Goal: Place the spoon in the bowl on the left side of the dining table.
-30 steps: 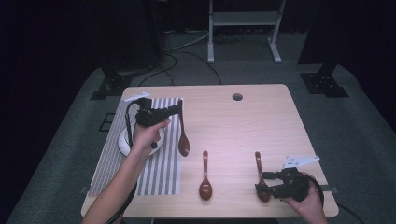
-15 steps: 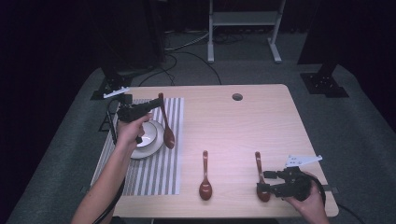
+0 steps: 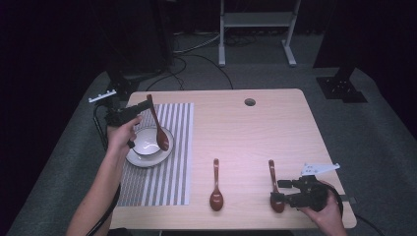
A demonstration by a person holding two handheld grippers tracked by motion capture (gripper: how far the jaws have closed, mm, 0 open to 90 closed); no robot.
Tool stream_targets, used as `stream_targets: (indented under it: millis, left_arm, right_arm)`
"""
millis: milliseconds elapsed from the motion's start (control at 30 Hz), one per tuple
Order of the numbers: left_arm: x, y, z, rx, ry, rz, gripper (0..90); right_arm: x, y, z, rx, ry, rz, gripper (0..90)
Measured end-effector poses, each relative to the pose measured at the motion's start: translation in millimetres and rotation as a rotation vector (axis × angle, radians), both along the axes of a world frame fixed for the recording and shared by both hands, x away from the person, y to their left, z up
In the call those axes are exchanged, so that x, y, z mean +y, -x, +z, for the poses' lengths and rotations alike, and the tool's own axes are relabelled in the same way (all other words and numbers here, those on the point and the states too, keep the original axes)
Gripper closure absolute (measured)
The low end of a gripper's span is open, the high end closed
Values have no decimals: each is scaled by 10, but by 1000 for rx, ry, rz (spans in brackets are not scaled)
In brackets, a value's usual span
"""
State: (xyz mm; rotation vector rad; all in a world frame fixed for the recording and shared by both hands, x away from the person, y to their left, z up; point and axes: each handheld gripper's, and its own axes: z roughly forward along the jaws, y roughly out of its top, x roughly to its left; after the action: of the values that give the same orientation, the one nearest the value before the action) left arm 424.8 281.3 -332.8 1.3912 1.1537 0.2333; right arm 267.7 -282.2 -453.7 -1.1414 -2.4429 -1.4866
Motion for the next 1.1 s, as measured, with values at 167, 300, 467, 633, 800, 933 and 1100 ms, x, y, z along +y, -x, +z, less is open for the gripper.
stream_targets:
  millis: [167,300,467,633,800,933,1100]
  left_arm:
    - [114,-6,-15,5,3,33,846]
    - [193,-10,-32,9,5,54,846]
    - [279,-9,-11,9,9,81,846]
    - [369,0,31,0,6,101,846]
    - [459,5,38,-3,12,124,846]
    - [573,2,-14,6,26,162,846]
    - [681,3,-102,20,37,202,846]
  right_arm:
    - [-3,1,4,-2,0,0,297]
    - [-7,0,5,-3,-1,-1,297]
    - [-7,2,6,-5,-1,-1,297]
    - [-12,1,8,-7,-2,-3,296]
    - [-12,3,12,-9,-1,-3,296]
    - [-11,4,12,-9,-2,-3,296]
    - [-6,3,7,-6,-1,-1,296]
